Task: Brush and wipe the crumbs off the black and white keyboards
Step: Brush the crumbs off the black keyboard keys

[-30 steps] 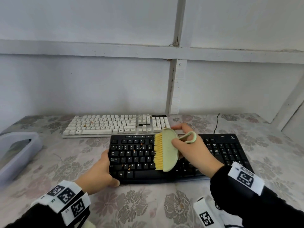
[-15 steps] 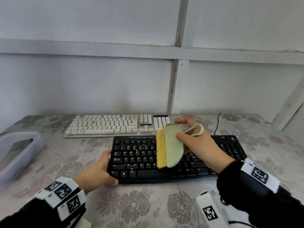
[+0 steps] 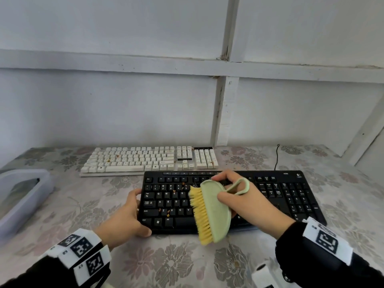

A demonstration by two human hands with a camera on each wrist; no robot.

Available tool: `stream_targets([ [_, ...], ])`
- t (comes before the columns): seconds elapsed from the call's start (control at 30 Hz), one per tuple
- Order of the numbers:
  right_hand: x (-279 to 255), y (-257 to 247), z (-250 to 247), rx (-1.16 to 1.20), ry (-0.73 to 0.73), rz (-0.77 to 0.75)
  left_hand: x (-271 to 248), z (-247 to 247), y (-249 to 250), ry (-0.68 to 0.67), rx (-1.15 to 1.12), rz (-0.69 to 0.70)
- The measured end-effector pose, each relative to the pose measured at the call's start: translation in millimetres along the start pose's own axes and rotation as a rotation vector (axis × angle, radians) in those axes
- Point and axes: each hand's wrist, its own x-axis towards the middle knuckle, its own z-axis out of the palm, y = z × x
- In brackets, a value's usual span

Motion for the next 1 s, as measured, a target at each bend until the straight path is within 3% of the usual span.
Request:
stream_targets([
  [0.27, 21, -8, 2, 0.109, 0.172, -0.115, -1, 3, -2, 0.014, 0.076, 0.03],
  [0.53, 2, -2, 3, 0.009, -0.015, 0.001, 2, 3, -6, 0.001, 0.062, 0.017],
  [0.77, 14, -4, 4, 0.042, 0.17, -0.101, 0, 3, -4, 0.001, 0.062, 0.008],
  [1.0, -1, -1, 5, -0.037, -0.042, 0.024, 0, 3, -3, -0.016, 0.079, 0.005],
])
